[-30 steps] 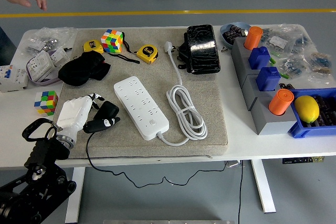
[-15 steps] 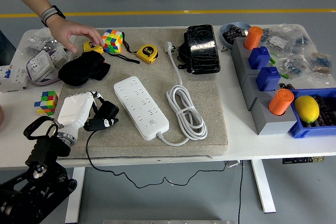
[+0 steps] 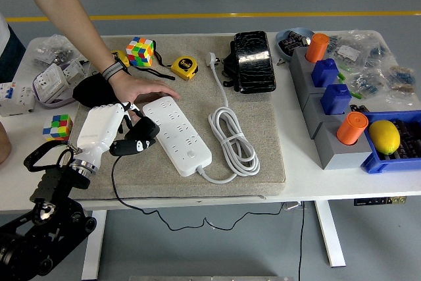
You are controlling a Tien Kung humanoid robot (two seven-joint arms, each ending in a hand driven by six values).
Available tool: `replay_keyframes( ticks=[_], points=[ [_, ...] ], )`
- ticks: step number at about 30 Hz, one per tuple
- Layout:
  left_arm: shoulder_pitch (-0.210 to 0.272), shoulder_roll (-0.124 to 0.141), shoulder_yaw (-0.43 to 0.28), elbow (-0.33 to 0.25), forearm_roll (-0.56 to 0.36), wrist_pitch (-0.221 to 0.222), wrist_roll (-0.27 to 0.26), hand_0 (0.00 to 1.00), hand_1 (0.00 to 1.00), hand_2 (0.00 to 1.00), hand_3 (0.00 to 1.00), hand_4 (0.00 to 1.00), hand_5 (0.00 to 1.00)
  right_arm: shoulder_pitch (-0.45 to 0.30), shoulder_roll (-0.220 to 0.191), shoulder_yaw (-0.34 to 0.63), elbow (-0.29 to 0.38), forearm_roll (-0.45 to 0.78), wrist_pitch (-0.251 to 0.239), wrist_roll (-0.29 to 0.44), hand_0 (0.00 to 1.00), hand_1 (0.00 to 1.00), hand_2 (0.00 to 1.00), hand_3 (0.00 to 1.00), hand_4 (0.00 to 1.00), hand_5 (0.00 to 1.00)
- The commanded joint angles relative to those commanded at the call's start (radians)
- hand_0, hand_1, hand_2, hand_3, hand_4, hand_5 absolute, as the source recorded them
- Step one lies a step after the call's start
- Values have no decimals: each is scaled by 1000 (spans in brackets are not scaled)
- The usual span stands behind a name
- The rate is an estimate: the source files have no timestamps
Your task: Put the plug near the board,insert it into the board,press the button,pull the plug out
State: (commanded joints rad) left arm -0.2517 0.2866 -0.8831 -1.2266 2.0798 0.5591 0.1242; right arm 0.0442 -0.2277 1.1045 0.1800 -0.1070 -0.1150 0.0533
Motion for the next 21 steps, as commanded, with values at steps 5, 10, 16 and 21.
replay_keyframes(
  ticks=[5,10,16,21],
  points=[
    [-13,4,-11,15,-72,4,-76,147,256,343,526,841,2,1,0,-2,0,-2,3,-1,494,586,544,508,835,371],
    [-33,2,17,45,-151,18,-153,159,254,341,524,837,2,2,-1,-9,0,0,3,-3,493,585,544,507,835,370],
    [-53,3,55,71,-230,11,-232,165,254,342,524,833,2,7,-4,-14,0,2,4,-2,494,585,543,507,835,370],
    [-69,5,75,88,-243,-1,-258,165,254,342,524,833,2,6,-6,-17,0,4,4,-3,494,585,543,507,835,370]
  ],
)
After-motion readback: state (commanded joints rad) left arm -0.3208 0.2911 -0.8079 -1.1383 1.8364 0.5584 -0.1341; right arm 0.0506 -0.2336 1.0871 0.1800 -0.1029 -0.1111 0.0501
